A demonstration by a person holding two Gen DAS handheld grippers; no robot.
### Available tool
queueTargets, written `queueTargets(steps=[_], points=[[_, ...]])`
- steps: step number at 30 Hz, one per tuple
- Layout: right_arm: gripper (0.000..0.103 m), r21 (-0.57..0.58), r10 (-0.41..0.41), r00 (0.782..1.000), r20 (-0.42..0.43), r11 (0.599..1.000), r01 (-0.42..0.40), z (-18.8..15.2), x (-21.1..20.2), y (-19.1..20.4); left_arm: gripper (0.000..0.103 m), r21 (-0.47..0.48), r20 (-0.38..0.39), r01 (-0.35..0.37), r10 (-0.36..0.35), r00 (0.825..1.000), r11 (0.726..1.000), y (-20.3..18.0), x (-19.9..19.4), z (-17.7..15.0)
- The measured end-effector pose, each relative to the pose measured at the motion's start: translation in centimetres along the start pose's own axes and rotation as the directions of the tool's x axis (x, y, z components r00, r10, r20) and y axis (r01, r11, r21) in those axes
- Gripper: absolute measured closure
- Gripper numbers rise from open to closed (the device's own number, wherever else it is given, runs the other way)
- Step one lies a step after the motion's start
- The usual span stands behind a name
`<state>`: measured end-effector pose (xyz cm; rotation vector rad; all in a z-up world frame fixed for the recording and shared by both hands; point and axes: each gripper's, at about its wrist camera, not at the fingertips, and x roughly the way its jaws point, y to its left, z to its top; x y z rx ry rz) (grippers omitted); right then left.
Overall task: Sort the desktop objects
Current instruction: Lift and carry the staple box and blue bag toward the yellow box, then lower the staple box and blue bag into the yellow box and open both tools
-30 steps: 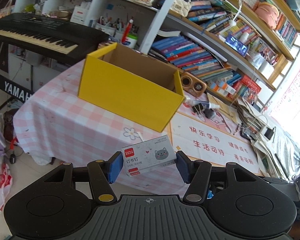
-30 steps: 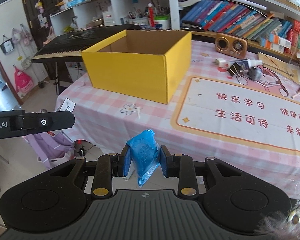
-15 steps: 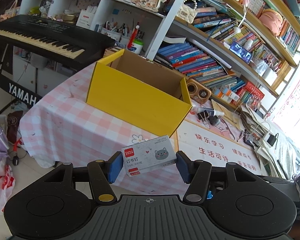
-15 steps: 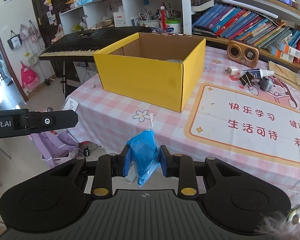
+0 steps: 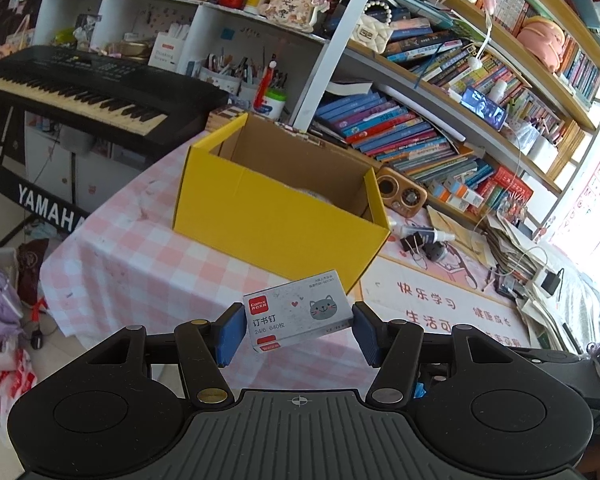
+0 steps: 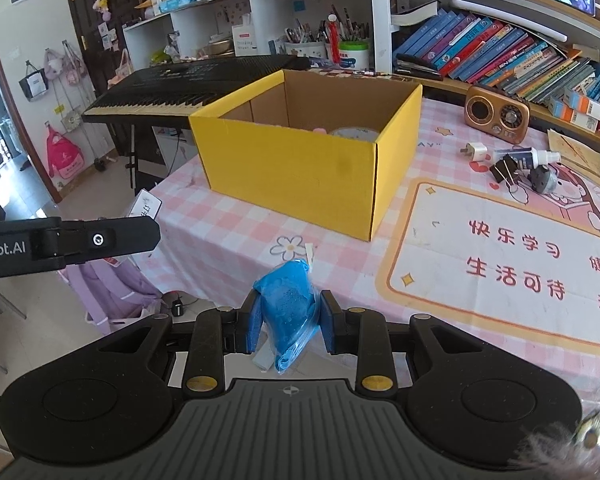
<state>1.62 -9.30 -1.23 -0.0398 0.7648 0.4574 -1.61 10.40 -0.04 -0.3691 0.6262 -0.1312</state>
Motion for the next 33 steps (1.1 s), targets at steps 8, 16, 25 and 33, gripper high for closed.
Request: queueTargets(steps=[8, 16, 25, 33], points=[[0.076, 0.02, 0.021, 0.999, 0.044, 1.0, -0.022, 3.5, 1.1, -1.7, 0.046, 0.026, 0.039, -0.021, 0.02, 0.999, 0.999, -0.4, 1.8, 2.8], [0.076, 0.021, 0.018, 0.994, 0.106, 1.0, -0.02, 8.8, 3.2, -4.6, 0.046, 0.067, 0.084, -0.045, 0.039, 0.996, 0.997, -1.3, 5.3, 6.8], [0.076, -0.014, 0.03, 0.989, 0.145, 1.0, -0.028, 14.7, 7.6, -7.3, 0.046, 0.156, 0.082, -0.106, 0.094, 0.992, 0.982, -2.1, 11.7, 11.2], [0.076, -0.051, 0.008, 0.994, 0.112, 0.999, -0.002, 18.5, 12.7, -9.1, 0.046, 0.259, -0.021, -0.172, 0.183, 0.983, 0.951, -1.9, 19.2, 14.2]])
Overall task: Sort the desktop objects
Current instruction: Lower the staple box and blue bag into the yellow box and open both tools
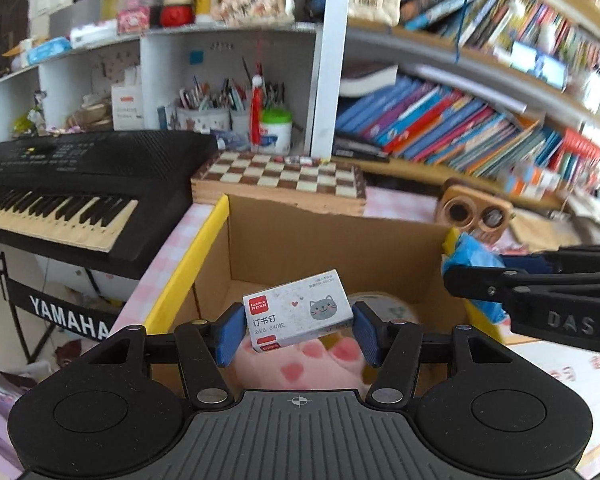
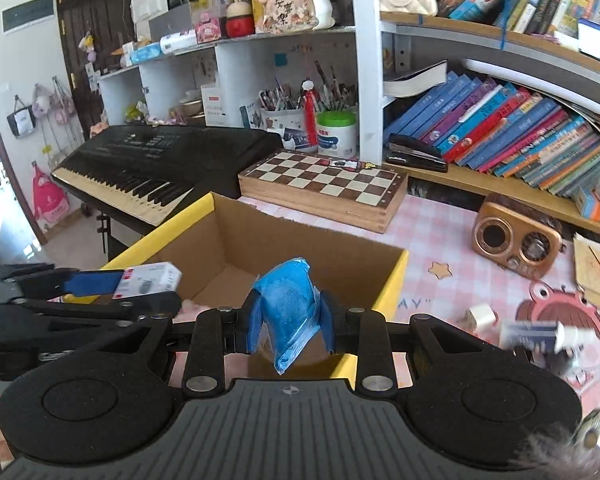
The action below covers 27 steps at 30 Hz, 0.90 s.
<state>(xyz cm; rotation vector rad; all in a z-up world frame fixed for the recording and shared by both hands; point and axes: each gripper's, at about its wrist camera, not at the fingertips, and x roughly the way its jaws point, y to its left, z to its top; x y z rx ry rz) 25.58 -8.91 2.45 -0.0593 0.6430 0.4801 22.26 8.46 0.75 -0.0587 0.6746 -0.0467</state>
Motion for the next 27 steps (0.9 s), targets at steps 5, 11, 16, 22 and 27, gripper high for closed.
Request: queueTargets(steps=[5, 11, 16, 22, 27], points=[[0.076, -0.07, 0.043, 0.996, -0.076, 0.996, -0.048, 0.9, 3.6, -0.2, 0.046, 0.076, -0.082, -0.009, 0.016, 0.997, 0.997, -0.5, 3.6, 1.1], [0.076, -0.154, 0.074, 0.976, -0.205, 0.982, -0.107, 1.8, 8.1, -0.4, 0.046, 0.167, -0.192, -0.042, 0.074, 0.979, 0.985, -1.0, 6.7, 1.0], [0.076, -0.226, 0.073, 0.959, -0.273, 0.964, -0.138, 1.9, 10.4, 0.0, 0.046, 0.244, -0.237, -0.035, 0.095, 0.967, 0.969, -1.7, 7.7, 1.0], [0.076, -0.252, 0.081, 0.941, -0.328, 0.953, -0.169, 1.8, 11.9, 0.3, 0.043, 0.283, -0.252, -0.022, 0.096, 0.963, 0.959, -2.1, 7.8, 0.9], [0.076, -0.259, 0.08, 0.928, -0.364, 0.948, -0.183, 1.5, 12.6, 0.4, 0.033, 0.303, -0.239, -0.026, 0.103, 0.965, 0.953, -2.5, 7.3, 0.7]])
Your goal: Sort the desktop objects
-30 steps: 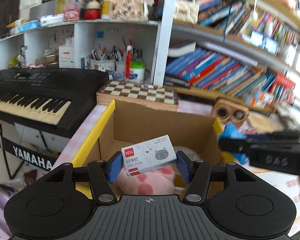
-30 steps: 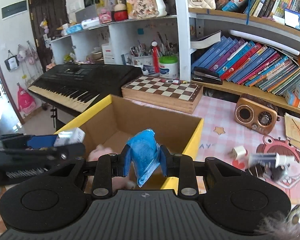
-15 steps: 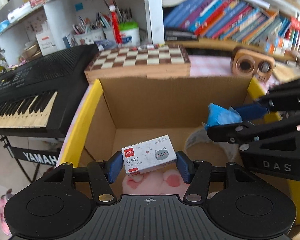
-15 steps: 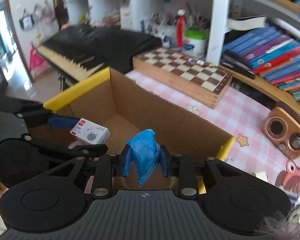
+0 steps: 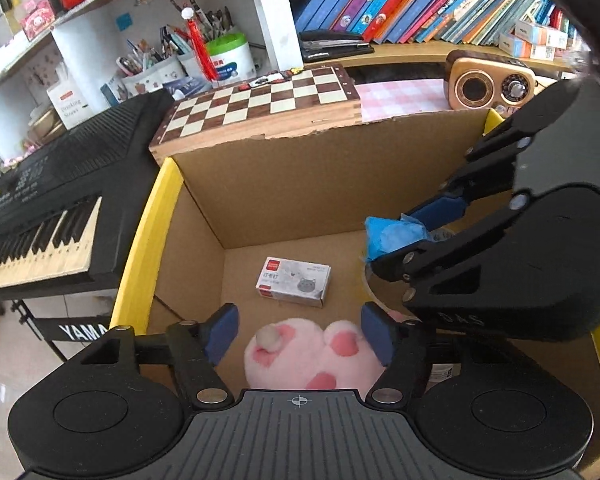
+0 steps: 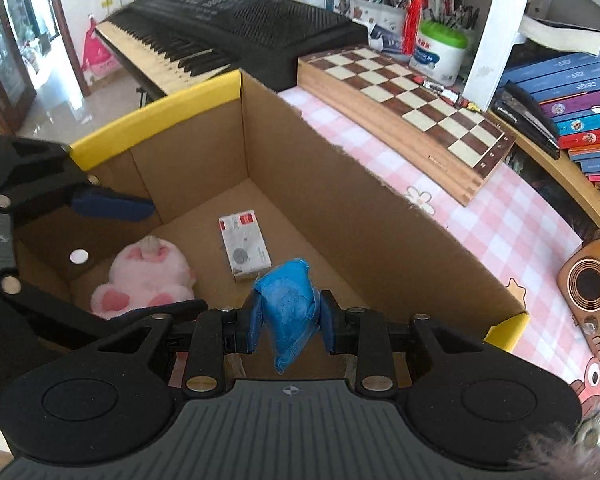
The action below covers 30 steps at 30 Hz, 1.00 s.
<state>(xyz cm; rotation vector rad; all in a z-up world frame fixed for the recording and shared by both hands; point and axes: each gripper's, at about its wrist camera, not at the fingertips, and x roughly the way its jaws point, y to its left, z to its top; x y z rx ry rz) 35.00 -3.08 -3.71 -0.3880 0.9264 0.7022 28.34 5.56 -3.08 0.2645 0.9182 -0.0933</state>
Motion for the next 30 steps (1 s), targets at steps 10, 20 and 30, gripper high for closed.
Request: queueTargets(steps=[10, 20, 30], points=[[0.073, 0.022, -0.016, 0.999, 0.045, 1.0, 0.015, 0.2, -0.9, 0.1, 0.026, -0.018, 0.046, 0.019, -0.018, 0.999, 1.0, -0.1, -1.9, -0.6], [0.062, 0.125, -0.079, 0.982, 0.17, 0.99, 0.058, -1.1, -6.0, -0.3, 0.018, -0.041, 0.133, 0.029, -0.024, 0.991, 0.999, -0.5, -4.8, -1.5], [0.056, 0.234, -0.205, 0.931, 0.302, 0.963, 0.136, -4.4, -12.1, 0.7, 0.017, -0.131, 0.289, 0.035, 0.004, 0.957, 0.991, -0.3, -10.3, -3.1]])
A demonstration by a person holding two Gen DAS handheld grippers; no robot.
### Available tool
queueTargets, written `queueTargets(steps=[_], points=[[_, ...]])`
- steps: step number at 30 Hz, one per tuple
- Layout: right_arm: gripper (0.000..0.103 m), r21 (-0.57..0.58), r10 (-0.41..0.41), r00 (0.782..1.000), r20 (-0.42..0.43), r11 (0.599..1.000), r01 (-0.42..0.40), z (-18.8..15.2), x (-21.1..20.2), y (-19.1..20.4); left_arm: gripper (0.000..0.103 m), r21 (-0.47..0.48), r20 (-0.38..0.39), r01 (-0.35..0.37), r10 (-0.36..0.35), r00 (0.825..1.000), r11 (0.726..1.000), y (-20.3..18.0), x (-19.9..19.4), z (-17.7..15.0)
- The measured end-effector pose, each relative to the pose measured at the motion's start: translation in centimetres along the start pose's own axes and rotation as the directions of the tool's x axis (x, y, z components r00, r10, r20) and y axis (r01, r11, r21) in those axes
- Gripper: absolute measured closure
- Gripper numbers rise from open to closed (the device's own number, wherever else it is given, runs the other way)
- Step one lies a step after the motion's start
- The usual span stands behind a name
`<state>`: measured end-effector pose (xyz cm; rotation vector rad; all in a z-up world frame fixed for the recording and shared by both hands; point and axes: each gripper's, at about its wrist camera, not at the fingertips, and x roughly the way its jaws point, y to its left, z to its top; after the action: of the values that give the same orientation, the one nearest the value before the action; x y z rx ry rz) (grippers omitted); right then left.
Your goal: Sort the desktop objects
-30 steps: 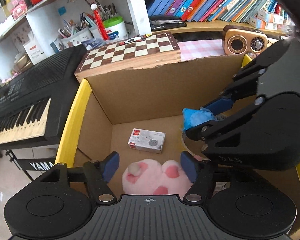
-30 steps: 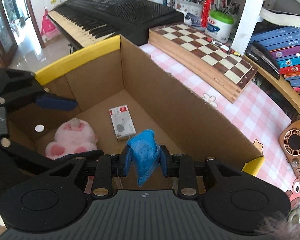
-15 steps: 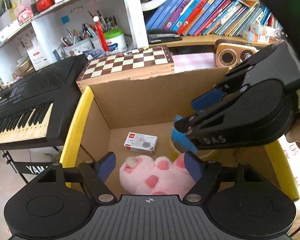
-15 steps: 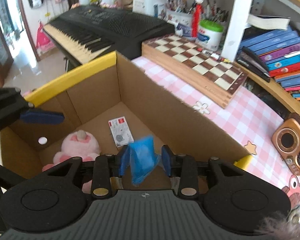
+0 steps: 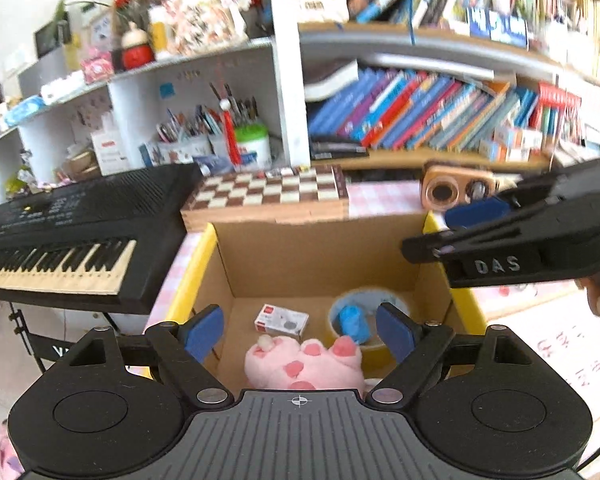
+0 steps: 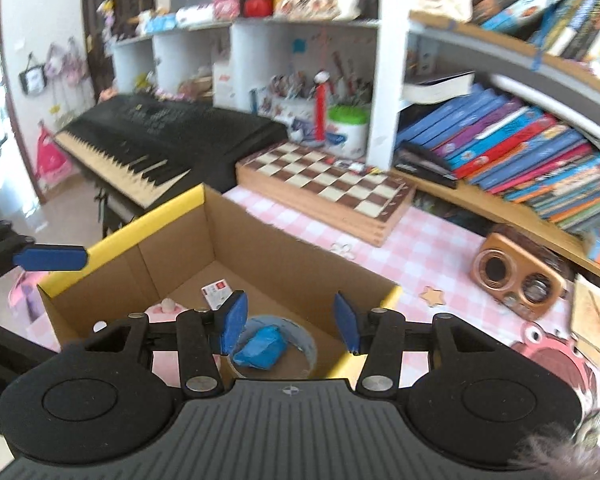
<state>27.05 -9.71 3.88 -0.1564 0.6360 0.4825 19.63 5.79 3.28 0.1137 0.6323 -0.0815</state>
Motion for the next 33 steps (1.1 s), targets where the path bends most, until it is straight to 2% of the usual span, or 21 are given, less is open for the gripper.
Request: queueTargets(steps=[6, 11, 14, 25, 33], points=[[0.052, 0.068, -0.08, 0.994, 0.076, 0.995, 0.075, -2.0, -4.5, 0.1, 0.016, -0.046, 0.07, 0.002, 0.001, 0.998, 0.999, 0.0, -3.6, -0.6], [0.05, 0.146, -0.169, 0.978, 0.124, 0.978, 0.15, -4.3, -8.2, 0.2, 0.01, -0.069, 0.121, -0.004, 0.012, 0.993, 0.998, 0.1, -6.4, -1.4], [0.049, 0.185, -0.213, 0.967, 0.137, 0.965, 0.187, -6.0, -10.3, 0.4, 0.01, -0.078, 0.137, -0.001, 0.012, 0.991, 0.997, 0.1, -7.7, -2.1], [0.044, 0.275, -0.322, 0.937, 0.138, 0.921, 0.276, -12.3, -16.2, 2.4, 0.006, -0.111, 0.136, 0.003, 0.013, 0.991, 0.994, -0.8, -11.7, -6.0], [0.042, 0.287, -0.336, 0.938, 0.091, 0.91, 0.298, -16.4, -17.9, 4.9, 0.006, -0.142, 0.09, -0.004, 0.017, 0.996, 0.99, -1.0, -13.4, -9.3]])
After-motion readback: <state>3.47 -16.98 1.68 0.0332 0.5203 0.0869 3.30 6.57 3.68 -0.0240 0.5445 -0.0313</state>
